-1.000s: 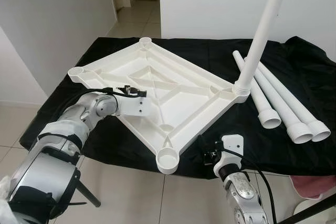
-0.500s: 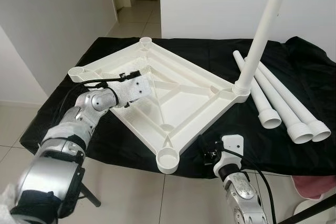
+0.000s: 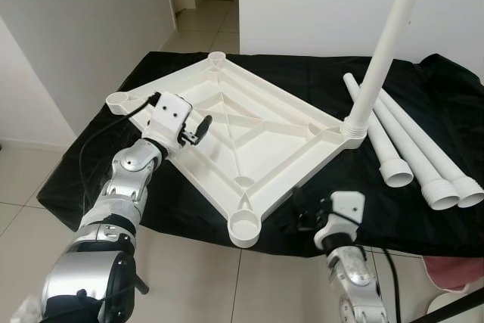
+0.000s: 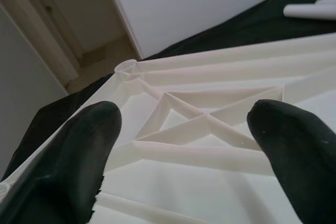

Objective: Building children table

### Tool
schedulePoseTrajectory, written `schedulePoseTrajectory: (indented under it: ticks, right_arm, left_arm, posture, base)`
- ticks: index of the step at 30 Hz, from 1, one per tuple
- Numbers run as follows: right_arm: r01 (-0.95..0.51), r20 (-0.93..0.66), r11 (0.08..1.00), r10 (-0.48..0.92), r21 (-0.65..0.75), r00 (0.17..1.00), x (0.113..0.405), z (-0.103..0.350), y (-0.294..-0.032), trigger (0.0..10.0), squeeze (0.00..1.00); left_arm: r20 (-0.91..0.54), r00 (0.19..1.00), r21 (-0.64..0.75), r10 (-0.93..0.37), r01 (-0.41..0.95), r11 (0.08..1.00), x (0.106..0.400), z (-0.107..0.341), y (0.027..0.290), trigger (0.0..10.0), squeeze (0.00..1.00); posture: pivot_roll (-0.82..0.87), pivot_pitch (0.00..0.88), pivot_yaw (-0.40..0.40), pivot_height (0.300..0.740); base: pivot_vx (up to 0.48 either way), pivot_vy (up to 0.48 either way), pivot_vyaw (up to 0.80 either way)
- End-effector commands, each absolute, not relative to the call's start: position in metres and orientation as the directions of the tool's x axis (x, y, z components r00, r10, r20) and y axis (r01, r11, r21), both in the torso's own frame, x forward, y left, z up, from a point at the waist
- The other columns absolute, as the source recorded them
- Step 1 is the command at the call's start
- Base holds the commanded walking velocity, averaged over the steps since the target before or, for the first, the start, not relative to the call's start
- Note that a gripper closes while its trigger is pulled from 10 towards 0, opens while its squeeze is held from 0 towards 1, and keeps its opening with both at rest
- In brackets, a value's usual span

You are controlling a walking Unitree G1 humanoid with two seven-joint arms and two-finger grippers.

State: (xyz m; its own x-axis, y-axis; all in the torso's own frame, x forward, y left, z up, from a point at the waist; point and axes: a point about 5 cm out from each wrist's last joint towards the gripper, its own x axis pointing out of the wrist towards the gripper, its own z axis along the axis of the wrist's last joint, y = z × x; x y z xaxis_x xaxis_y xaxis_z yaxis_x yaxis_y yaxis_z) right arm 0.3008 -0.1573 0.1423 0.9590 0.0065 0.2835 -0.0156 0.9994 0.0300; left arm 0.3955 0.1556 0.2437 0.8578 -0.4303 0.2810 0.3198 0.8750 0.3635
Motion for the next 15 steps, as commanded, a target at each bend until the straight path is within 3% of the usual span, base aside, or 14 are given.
schedulePoseTrajectory:
  ticks: [1,4,5,6,8,9,10,11,12,13,15]
  right_arm:
    - [-0.012,0.294,0.999,0.000,0.038,0.956,0.299,0.143,-0.156,10.0,1.00]
    - [0.007,0.310,1.000,-0.015,0.025,0.951,0.300,0.147,-0.159,10.0,1.00]
    - [0.012,0.316,1.000,-0.019,0.023,0.949,0.300,0.149,-0.159,10.0,0.61]
    - [0.018,0.322,1.000,-0.024,0.020,0.947,0.299,0.150,-0.160,10.0,0.08]
    - [0.022,0.325,1.000,-0.026,0.018,0.945,0.299,0.151,-0.161,10.0,0.08]
    - [0.021,0.330,1.000,-0.028,0.023,0.944,0.299,0.151,-0.162,10.0,0.00]
    - [0.021,0.330,1.000,-0.028,0.023,0.944,0.299,0.151,-0.162,10.0,0.00]
    - [0.028,0.336,0.999,-0.036,0.030,0.941,0.298,0.151,-0.163,8.0,0.00]
    - [0.028,0.336,0.999,-0.036,0.030,0.941,0.298,0.151,-0.163,8.0,0.00]
    - [0.024,0.343,0.999,-0.037,0.041,0.938,0.297,0.152,-0.164,0.0,0.00]
    - [0.020,0.348,0.999,-0.035,0.047,0.937,0.297,0.152,-0.163,0.0,0.00]
  left_arm:
    - [0.353,0.912,0.254,-0.210,0.122,0.959,0.396,0.244,0.170,10.0,1.00]
    - [0.362,0.902,0.223,-0.236,0.162,0.961,0.394,0.244,0.165,10.0,1.00]
    - [0.366,0.895,0.210,-0.256,0.188,0.959,0.393,0.244,0.162,10.0,0.95]
    - [0.373,0.888,0.201,-0.270,0.207,0.958,0.391,0.244,0.159,10.0,0.63]
    - [0.377,0.884,0.193,-0.277,0.218,0.957,0.390,0.244,0.158,10.0,0.63]
    - [0.372,0.885,0.172,-0.281,0.231,0.958,0.390,0.243,0.156,10.0,0.00]
    - [0.372,0.885,0.172,-0.281,0.231,0.958,0.390,0.243,0.156,10.0,0.00]
    - [0.362,0.887,0.170,-0.288,0.241,0.955,0.389,0.240,0.155,10.0,0.00]
    - [0.362,0.887,0.170,-0.288,0.241,0.955,0.389,0.240,0.155,10.0,0.00]
    - [0.355,0.884,0.161,-0.304,0.262,0.951,0.388,0.238,0.152,10.0,0.00]
    - [0.353,0.879,0.148,-0.320,0.285,0.947,0.386,0.237,0.150,10.0,0.00]
  posture:
    - [-0.02,0.119,0.065,0.740]
    - [-0.02,0.120,0.065,0.740]
    - [-0.02,0.122,0.065,0.740]
    - [-0.02,0.123,0.067,0.740]
    - [-0.02,0.124,0.067,0.740]
    - [-0.02,0.126,0.068,0.740]
    - [-0.02,0.126,0.068,0.740]
    - [-0.02,0.129,0.066,0.740]
    - [-0.02,0.129,0.066,0.740]
    - [-0.02,0.136,0.064,0.740]
    - [-0.04,0.139,0.059,0.740]
  base:
    - [0.000,0.000,0.00]
    - [0.000,0.000,0.00]
    - [0.000,0.000,0.00]
    - [0.000,0.000,0.00]
    - [0.000,0.000,0.00]
    - [0.000,0.000,0.00]
    - [0.000,0.000,0.00]
    - [0.000,0.000,0.00]
    - [0.000,0.000,0.00]
    - [0.000,0.000,0.00]
    - [0.000,0.000,0.00]
